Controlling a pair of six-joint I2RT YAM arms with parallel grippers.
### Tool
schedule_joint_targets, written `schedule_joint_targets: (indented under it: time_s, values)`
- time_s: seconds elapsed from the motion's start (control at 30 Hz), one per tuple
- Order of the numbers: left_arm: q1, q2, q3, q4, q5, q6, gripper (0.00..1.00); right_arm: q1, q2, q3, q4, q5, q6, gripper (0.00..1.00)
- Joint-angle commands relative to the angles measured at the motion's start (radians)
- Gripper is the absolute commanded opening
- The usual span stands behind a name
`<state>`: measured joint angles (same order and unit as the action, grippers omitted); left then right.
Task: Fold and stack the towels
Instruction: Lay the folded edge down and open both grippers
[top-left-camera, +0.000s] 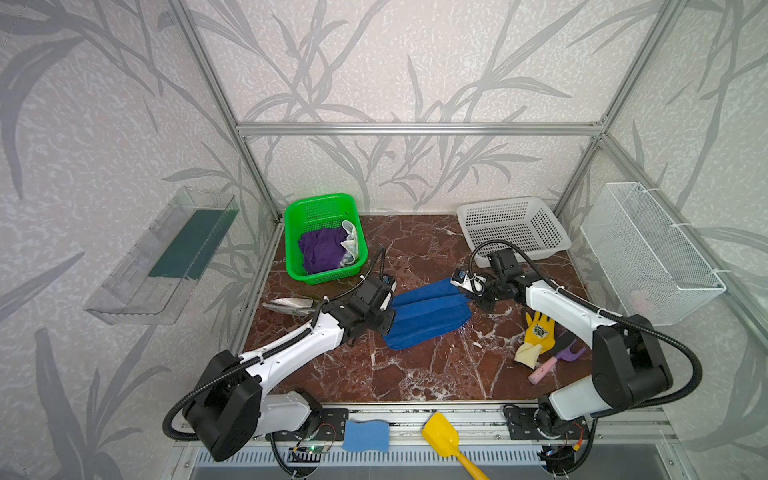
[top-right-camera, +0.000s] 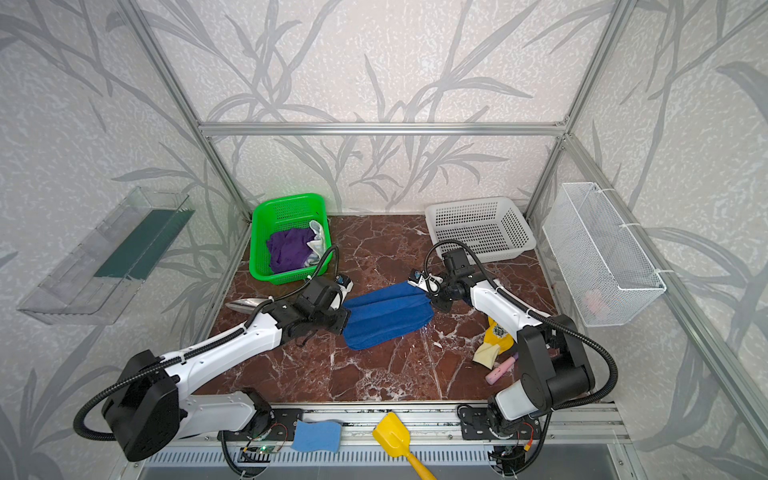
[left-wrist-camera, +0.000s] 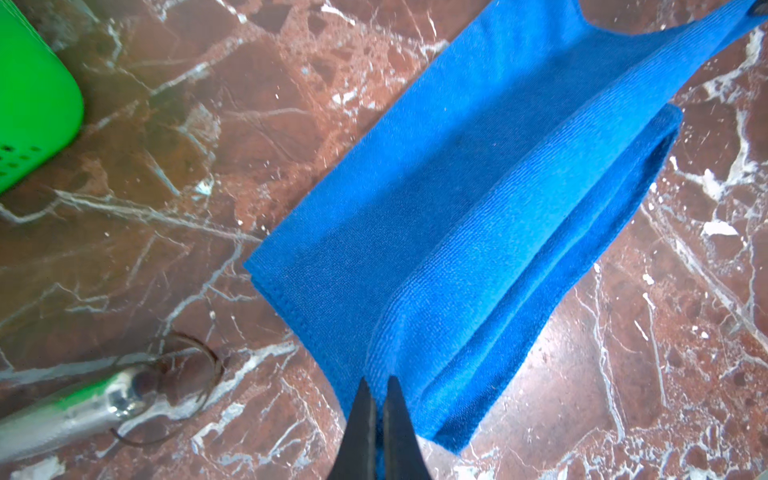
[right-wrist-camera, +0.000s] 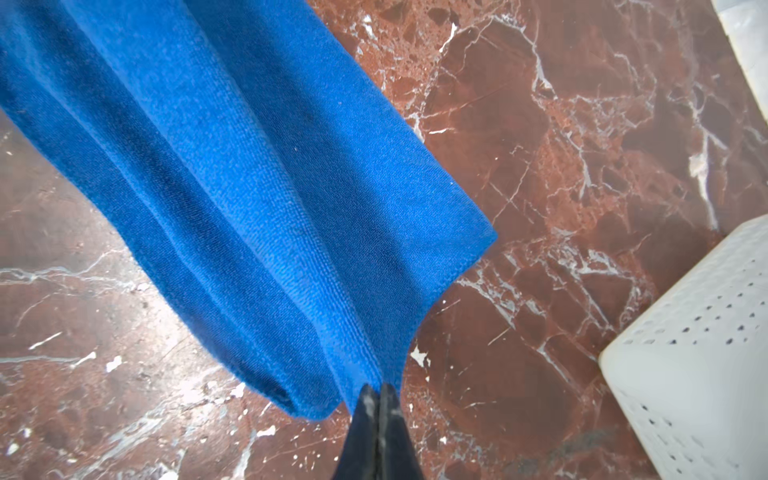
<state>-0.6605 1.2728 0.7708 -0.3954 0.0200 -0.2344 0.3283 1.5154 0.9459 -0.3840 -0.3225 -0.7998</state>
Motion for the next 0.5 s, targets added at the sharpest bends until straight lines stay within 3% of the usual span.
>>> schedule_joint_targets:
  time_s: [0.0,0.47]
  values:
    - [-0.012,-0.022,-0.026,-0.017,-0.005,-0.039,0.00,0.008,-0.014,-0.021,-0.035,0.000,0.035,0.00]
    - [-0.067,-0.010,-0.099,0.014,0.002,-0.106,0.00,0.033,0.056,-0.034,-0.109,0.060,0.081,0.00]
